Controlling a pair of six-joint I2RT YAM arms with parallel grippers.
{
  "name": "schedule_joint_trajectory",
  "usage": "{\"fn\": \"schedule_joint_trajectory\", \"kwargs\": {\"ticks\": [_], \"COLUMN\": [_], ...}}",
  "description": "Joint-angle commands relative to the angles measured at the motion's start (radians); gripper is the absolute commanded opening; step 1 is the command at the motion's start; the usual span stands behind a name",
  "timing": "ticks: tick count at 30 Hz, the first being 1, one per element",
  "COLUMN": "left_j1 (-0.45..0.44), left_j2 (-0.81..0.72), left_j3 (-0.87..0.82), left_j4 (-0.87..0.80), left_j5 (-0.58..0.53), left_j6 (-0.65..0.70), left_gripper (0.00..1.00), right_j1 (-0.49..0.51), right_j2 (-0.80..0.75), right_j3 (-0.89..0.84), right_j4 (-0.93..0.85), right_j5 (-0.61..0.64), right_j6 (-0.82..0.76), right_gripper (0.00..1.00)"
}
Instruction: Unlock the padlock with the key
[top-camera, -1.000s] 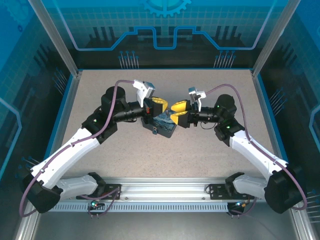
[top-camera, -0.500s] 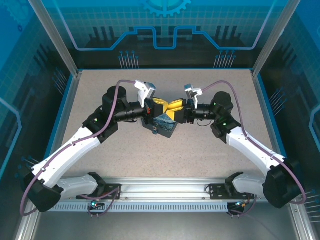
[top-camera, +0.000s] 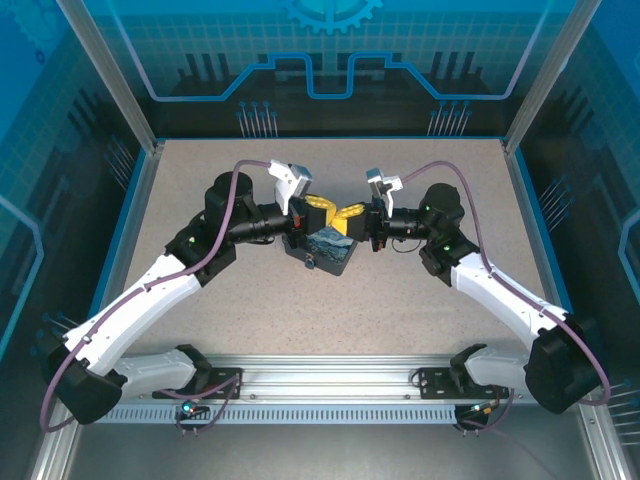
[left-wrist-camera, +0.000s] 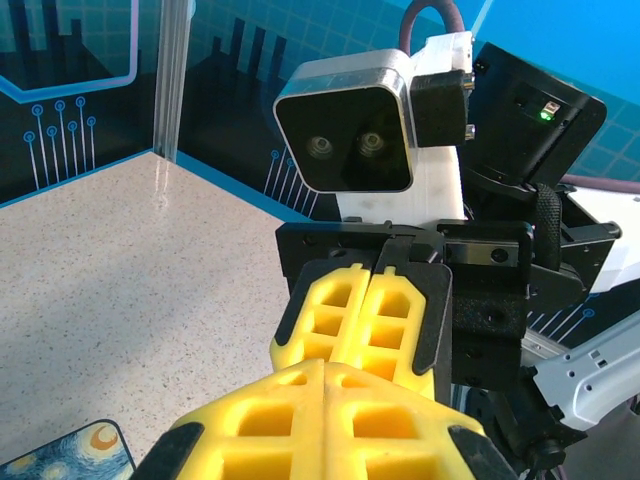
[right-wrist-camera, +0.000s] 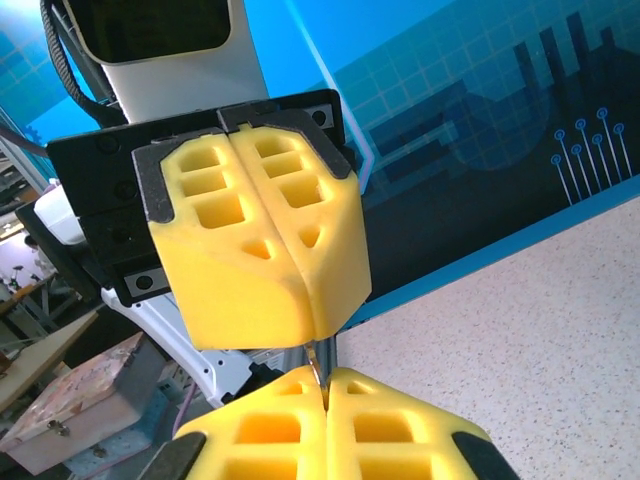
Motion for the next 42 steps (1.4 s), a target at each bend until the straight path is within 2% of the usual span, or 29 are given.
{"fn": "schedule_joint_trajectory", "kwargs": {"ticks": [1,4,5,7,11,15,18,21,25,31,35,42], "left_j1": [-0.003,-0.001,0.001,0.008,0.048,0.170,0.281,0.344,0.386,0.399,0.401,0.400], "left_j2": [0.004,0.003,0.001,-0.001,-0.016,-0.039,-0.031,-0.007,0.064,0.235,0.339,0.518], "left_j3": [0.029,0.029,0.030,0.029,0.023,-0.023,-0.077,-0.131,-0.179,-0.220,-0.215,-0.157], "left_j4": [-0.005,-0.003,0.002,0.006,0.019,0.025,0.020,0.012,0.012,0.093,0.144,0.180], "left_j5": [0.000,-0.015,-0.020,-0.036,-0.084,-0.118,-0.104,-0.106,-0.123,-0.122,-0.150,-0.084], "left_j6": [0.020,0.017,0.014,0.004,-0.056,-0.182,-0.262,-0.277,-0.264,-0.280,-0.274,-0.295], "left_gripper": [0.04,0.13,0.21,0.49,0.64,0.76,0.81,0.85,0.87,0.89,0.93,0.94], "right_j1": [0.006,0.007,0.004,0.005,-0.002,-0.021,-0.039,-0.048,-0.051,-0.053,-0.068,-0.079], "right_j2": [-0.016,-0.030,-0.034,-0.042,-0.059,-0.064,-0.043,-0.010,0.056,0.147,0.202,0.295], "right_j3": [0.017,0.015,0.014,0.013,0.021,0.028,0.027,0.018,0.024,-0.004,-0.010,0.014], "right_j4": [0.005,-0.041,-0.053,-0.087,-0.232,-0.444,-0.578,-0.682,-0.815,-0.810,-0.782,-0.725], "right_j5": [0.021,0.032,0.035,0.045,0.088,0.189,0.298,0.435,0.638,0.835,0.903,0.880], "right_j6": [-0.011,-0.042,-0.051,-0.074,-0.155,-0.237,-0.271,-0.273,-0.268,-0.180,-0.133,-0.099], "right_gripper": [0.02,0.01,0.01,0.00,0.01,0.02,0.03,0.02,0.01,0.01,0.01,0.00]}}
